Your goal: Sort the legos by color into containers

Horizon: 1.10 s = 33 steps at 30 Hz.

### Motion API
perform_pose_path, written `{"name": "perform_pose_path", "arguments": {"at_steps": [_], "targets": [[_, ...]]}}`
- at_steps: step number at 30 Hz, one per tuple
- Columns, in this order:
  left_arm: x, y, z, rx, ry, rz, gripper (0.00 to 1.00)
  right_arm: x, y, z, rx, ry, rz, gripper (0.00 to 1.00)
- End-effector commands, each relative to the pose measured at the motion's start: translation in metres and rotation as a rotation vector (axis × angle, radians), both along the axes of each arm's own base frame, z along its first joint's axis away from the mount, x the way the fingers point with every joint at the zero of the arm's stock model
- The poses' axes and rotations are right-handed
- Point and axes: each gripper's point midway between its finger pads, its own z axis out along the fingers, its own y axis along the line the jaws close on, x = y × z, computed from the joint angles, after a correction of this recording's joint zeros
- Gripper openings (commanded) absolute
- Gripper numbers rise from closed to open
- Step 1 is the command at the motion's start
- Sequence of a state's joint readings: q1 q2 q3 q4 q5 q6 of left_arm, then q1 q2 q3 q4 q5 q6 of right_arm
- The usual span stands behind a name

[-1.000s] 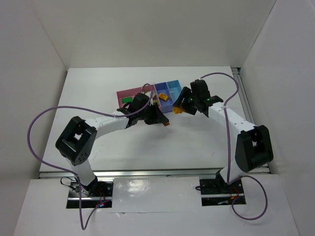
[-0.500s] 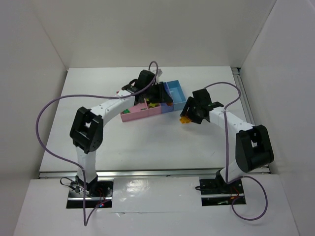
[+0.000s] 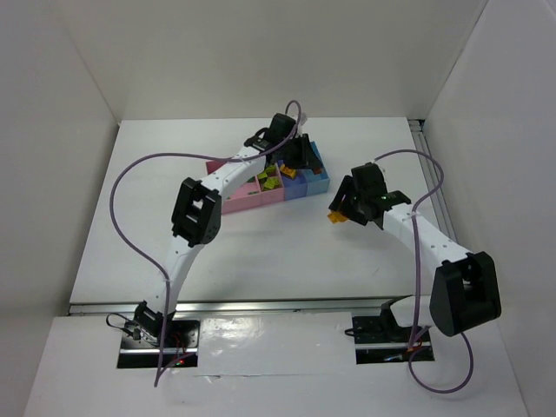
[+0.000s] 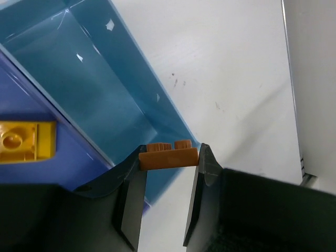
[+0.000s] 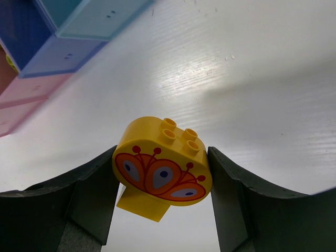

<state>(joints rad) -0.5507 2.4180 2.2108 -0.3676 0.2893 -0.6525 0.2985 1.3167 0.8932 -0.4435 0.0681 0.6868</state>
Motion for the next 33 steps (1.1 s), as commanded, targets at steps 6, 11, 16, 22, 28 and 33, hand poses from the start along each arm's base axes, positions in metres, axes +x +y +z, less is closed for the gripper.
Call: {"name": "perform_pose_path", "arguments": {"at_steps": [6,11,16,22,28,33], "targets": [[0.015,0.002,0.019,-0.012,-0.080,-0.016,0.72,-0.005,0.002,-0.005,0.012,0.016,0.013,0.43],[-0.013,0.006,0.071,-0.109,-0.143,-0.104,0.76,-0.006,0.004,-0.012,0.016,0.040,0.021,0.43],[-0.057,0.029,0.106,-0.165,-0.171,-0.168,0.78,-0.004,0.005,-0.008,0.020,0.030,0.022,0.43],[-0.130,0.051,0.058,-0.377,0.064,-0.037,0.83,0.002,0.013,0.001,0.075,0.006,0.016,0.43],[-0.175,0.024,0.071,-0.420,0.033,-0.017,0.96,0.019,0.050,0.011,0.269,0.040,0.033,0.40],[-0.192,0.005,0.046,-0.330,-0.026,-0.128,1.00,0.025,0.069,0.020,0.354,0.037,0.088,0.40]]}}
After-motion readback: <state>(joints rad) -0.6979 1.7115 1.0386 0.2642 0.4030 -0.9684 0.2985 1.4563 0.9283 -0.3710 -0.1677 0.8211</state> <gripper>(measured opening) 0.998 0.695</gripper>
